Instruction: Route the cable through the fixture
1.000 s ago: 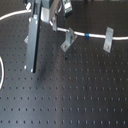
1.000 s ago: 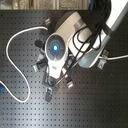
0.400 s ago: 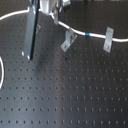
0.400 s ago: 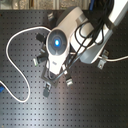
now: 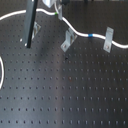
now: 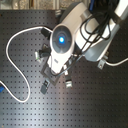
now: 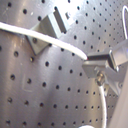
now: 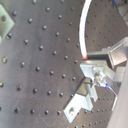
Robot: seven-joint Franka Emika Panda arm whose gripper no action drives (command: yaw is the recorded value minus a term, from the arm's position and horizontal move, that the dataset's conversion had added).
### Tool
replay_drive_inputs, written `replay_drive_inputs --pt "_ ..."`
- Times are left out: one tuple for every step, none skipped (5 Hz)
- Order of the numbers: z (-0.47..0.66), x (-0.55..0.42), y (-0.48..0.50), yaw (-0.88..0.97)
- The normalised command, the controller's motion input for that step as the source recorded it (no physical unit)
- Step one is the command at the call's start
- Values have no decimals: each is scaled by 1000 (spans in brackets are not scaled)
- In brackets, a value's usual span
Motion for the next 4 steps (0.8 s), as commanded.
replay_drive_inputs --pt "-148 352 -217 374" --pt "-252 245 -212 480" --pt "-40 275 10 609" --pt "3 179 130 703"
